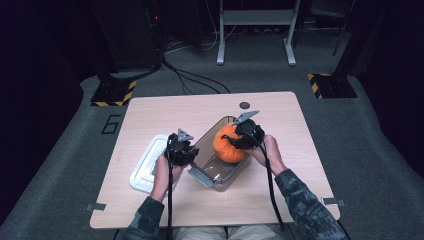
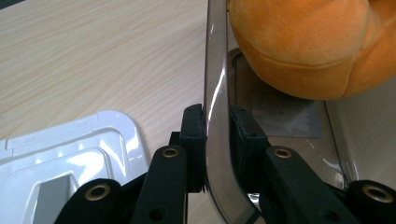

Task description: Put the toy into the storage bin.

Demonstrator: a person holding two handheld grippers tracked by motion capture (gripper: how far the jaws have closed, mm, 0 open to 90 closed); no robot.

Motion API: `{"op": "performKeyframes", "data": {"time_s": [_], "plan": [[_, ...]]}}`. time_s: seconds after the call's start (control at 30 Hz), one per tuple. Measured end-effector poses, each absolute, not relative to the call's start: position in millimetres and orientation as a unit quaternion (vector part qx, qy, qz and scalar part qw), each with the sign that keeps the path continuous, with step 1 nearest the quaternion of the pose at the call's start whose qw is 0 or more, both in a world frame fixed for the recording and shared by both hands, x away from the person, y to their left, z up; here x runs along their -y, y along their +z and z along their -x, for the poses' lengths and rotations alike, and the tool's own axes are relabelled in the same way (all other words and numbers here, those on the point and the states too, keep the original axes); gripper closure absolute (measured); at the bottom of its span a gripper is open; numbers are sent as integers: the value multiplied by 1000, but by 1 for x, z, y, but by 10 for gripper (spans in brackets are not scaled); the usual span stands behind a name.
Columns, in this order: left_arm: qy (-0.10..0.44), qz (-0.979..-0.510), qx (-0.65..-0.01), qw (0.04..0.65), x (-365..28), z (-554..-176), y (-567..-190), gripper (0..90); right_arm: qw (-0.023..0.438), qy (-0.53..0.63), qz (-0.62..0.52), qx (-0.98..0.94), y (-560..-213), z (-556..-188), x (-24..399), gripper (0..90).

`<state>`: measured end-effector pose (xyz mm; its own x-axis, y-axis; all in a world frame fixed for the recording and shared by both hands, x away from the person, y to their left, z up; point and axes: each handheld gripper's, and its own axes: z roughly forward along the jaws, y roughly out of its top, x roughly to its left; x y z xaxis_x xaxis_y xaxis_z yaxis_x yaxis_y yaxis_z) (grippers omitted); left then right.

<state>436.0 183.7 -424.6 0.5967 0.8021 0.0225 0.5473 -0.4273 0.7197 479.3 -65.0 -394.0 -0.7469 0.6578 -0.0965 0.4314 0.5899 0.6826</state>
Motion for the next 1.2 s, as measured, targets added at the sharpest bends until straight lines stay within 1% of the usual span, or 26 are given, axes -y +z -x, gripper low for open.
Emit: {"op": "performKeyframes", "data": {"time_s": [0.5, 0.63, 1.2], "plan": [[185, -825, -408, 345, -184, -436, -425, 766, 135, 289, -331, -888, -411, -489, 60, 603], [186, -825, -408, 344, -183, -436, -424, 766, 132, 285, -331, -890, -411, -490, 59, 596], [186, -824, -409, 345, -183, -437, -425, 765, 93, 244, -344, -902, -415, -504, 50, 572]]}}
